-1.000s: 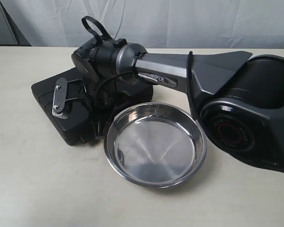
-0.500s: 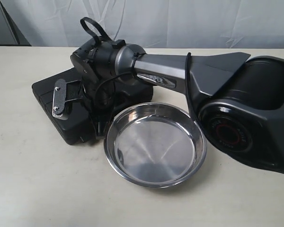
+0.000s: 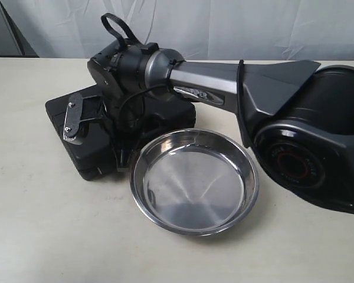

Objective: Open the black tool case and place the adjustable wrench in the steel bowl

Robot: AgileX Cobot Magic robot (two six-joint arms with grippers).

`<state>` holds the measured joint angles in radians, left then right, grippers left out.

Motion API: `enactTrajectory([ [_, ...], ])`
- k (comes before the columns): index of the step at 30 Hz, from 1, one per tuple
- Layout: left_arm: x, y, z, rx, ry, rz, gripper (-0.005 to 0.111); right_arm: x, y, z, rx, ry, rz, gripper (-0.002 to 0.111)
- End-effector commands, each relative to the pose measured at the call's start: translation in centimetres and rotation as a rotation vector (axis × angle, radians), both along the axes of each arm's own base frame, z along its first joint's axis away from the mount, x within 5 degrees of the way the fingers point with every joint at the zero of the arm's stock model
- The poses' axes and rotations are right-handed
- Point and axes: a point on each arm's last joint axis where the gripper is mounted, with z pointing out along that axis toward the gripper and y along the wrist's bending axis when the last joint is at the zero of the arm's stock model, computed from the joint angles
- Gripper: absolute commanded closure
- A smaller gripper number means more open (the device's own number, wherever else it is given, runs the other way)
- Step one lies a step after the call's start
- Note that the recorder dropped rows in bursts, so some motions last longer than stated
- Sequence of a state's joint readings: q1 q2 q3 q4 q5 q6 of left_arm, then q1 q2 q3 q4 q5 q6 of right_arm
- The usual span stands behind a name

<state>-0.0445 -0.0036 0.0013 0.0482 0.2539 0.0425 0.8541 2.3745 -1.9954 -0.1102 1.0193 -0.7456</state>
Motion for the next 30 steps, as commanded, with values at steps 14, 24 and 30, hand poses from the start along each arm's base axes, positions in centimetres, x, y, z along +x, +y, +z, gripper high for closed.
enactTrajectory([
  [14,0.0,0.0,0.2,-0.005,-0.013,0.002,0.106,0.1,0.0,2.3,0.084,-0.036,-0.034,0.109],
  [24,0.0,0.0,0.2,-0.005,-0.013,0.002,0.106,-0.1,-0.1,3.2,0.097,-0.028,-0.041,0.109],
  [30,0.0,0.0,0.2,-0.005,-0.013,0.002,0.106,-0.9,-0.1,5.3,0.154,0.013,-0.06,0.109],
])
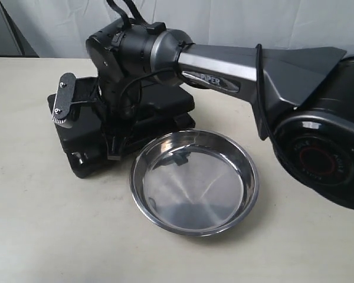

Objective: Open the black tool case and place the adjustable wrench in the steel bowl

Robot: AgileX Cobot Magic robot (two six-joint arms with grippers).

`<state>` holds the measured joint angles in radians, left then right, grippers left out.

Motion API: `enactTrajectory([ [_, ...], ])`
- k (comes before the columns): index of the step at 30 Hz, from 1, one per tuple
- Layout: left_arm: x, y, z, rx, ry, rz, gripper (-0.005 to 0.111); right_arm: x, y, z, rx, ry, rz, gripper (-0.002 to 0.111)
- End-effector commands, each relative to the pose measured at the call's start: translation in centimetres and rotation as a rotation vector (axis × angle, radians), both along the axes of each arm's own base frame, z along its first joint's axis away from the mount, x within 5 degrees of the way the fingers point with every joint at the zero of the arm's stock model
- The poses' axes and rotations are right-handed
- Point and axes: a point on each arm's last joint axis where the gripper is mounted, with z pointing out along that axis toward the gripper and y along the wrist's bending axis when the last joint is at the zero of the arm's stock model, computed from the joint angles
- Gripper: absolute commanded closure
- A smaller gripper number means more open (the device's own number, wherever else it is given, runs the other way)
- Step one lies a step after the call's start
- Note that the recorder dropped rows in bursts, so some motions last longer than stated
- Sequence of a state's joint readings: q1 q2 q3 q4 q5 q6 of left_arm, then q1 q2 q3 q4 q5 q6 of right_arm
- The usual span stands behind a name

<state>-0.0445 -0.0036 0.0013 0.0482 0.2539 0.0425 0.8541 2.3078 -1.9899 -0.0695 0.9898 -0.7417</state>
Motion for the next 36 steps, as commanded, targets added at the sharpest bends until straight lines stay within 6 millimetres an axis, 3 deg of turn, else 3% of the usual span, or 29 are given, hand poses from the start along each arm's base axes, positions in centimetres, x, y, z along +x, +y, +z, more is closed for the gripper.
enactTrajectory([
  [1,0.0,0.0,0.2,-0.005,-0.013,0.002,0.106,-0.7,-0.3,3.0,0.081,0.033,-0.045,0.109],
  [5,0.0,0.0,0.2,-0.005,-0.013,0.002,0.106,-0.8,-0.4,5.2,0.141,-0.018,-0.042,0.109],
  [12,0.0,0.0,0.2,-0.005,-0.013,0.002,0.106,0.5,0.0,6.2,0.198,-0.194,-0.011,0.109],
  [25,0.0,0.0,0.2,-0.005,-0.013,0.002,0.106,1.5,0.5,7.3,0.275,-0.341,0.015,0.109],
  [36,0.0,0.0,0.2,-0.005,-0.013,0.002,0.106,6.5,-2.7,10.2,0.465,-0.58,-0.097,0.109],
])
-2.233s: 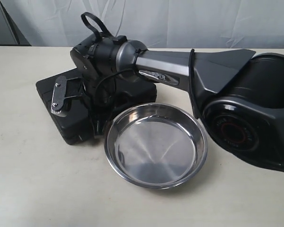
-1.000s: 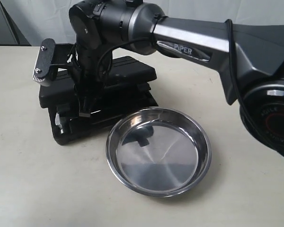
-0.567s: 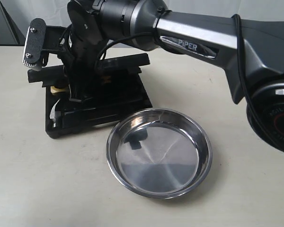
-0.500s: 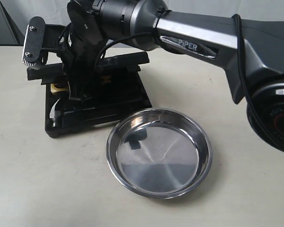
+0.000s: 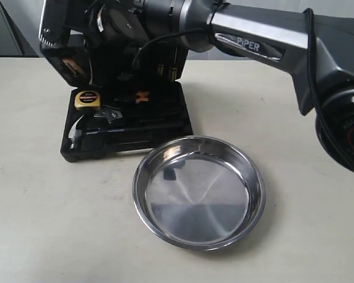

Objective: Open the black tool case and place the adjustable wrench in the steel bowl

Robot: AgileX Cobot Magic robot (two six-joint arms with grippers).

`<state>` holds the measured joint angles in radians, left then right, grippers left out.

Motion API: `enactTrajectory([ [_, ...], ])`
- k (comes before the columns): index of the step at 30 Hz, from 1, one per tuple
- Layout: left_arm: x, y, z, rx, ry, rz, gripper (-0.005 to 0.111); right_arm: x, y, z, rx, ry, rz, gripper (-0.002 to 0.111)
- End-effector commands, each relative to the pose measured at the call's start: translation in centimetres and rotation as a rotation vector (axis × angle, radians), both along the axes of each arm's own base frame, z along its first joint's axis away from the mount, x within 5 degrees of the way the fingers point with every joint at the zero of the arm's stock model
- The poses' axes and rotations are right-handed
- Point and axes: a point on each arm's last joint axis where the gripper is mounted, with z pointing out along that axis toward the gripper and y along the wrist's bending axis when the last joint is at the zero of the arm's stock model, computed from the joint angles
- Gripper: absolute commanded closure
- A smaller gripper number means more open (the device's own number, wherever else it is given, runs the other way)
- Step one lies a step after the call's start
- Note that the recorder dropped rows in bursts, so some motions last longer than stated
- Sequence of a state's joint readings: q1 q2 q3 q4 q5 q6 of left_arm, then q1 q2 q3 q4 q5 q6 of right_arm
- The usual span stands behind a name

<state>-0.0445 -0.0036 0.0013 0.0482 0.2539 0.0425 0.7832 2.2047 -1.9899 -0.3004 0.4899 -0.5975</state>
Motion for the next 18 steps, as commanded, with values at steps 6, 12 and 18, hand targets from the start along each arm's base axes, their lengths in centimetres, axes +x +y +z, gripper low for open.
enactTrajectory([
  [6,0.0,0.0,0.2,-0.005,-0.013,0.002,0.106,3.5,-3.2,2.8,0.236,-0.101,-0.072,0.109],
  [12,0.0,0.0,0.2,-0.005,-0.013,0.002,0.106,4.1,-3.8,3.2,0.27,-0.13,-0.078,0.109],
  [18,0.0,0.0,0.2,-0.005,-0.013,0.002,0.106,4.8,-4.7,3.3,0.288,-0.129,-0.103,0.109],
])
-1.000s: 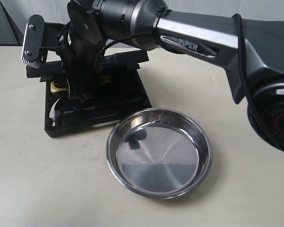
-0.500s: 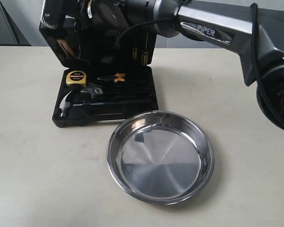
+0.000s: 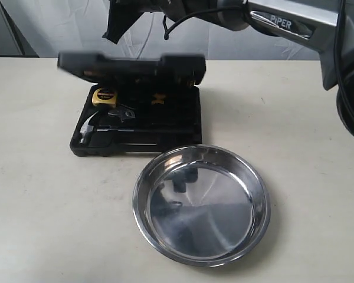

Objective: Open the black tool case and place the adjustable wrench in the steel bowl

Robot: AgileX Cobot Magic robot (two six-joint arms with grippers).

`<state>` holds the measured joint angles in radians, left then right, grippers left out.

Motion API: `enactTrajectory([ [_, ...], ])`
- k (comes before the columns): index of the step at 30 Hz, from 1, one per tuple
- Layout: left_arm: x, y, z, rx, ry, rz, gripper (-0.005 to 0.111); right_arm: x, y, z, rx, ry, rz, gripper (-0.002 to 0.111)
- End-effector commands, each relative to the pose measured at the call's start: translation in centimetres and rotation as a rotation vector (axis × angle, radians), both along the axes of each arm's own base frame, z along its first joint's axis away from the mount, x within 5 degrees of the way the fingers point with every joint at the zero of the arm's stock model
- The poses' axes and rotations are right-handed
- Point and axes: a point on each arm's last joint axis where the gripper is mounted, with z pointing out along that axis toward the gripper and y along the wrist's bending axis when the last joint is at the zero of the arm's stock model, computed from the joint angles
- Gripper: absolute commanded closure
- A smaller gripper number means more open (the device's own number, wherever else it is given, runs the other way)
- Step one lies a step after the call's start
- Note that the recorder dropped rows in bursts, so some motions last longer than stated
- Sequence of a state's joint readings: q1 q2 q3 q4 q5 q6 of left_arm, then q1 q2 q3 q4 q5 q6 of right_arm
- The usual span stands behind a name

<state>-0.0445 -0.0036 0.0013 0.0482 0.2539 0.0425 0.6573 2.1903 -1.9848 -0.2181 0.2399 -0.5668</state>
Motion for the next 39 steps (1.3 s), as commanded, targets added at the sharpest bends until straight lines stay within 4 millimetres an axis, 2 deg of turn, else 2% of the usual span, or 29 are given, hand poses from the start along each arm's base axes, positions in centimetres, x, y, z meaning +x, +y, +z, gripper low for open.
enactTrajectory([
  [1,0.0,0.0,0.2,-0.005,-0.013,0.002,0.106,0.5,-0.9,0.7,0.036,0.0,-0.027,0.109],
  [3,0.0,0.0,0.2,-0.005,-0.013,0.002,0.106,0.3,-1.0,0.5,0.083,0.091,-0.059,0.109],
  [5,0.0,0.0,0.2,-0.005,-0.013,0.002,0.106,-0.3,-1.2,-0.1,0.107,0.254,-0.096,0.109],
  [9,0.0,0.0,0.2,-0.005,-0.013,0.002,0.106,-1.9,-1.1,-2.4,0.066,0.563,-0.111,0.109],
  [14,0.0,0.0,0.2,-0.005,-0.013,0.002,0.106,-3.3,-1.1,-5.0,-0.063,0.77,-0.064,0.109],
  [18,0.0,0.0,0.2,-0.005,-0.013,0.002,0.106,-4.0,-0.6,-6.9,-0.101,0.89,-0.003,0.109],
  [21,0.0,0.0,0.2,-0.005,-0.013,0.002,0.106,-4.4,-0.2,-8.3,-0.171,0.918,0.052,0.101],
  [27,0.0,0.0,0.2,-0.005,-0.013,0.002,0.106,-5.6,1.4,-10.6,-0.276,0.917,0.144,0.058],
  [29,0.0,0.0,0.2,-0.005,-0.013,0.002,0.106,-5.8,1.7,-11.2,-0.305,0.912,0.152,0.057],
  [35,0.0,0.0,0.2,-0.005,-0.013,0.002,0.106,-6.6,2.1,-12.5,-0.391,0.921,0.163,0.062],
  [39,0.0,0.0,0.2,-0.005,-0.013,0.002,0.106,-6.0,2.0,-12.9,-0.424,0.86,0.146,0.062],
])
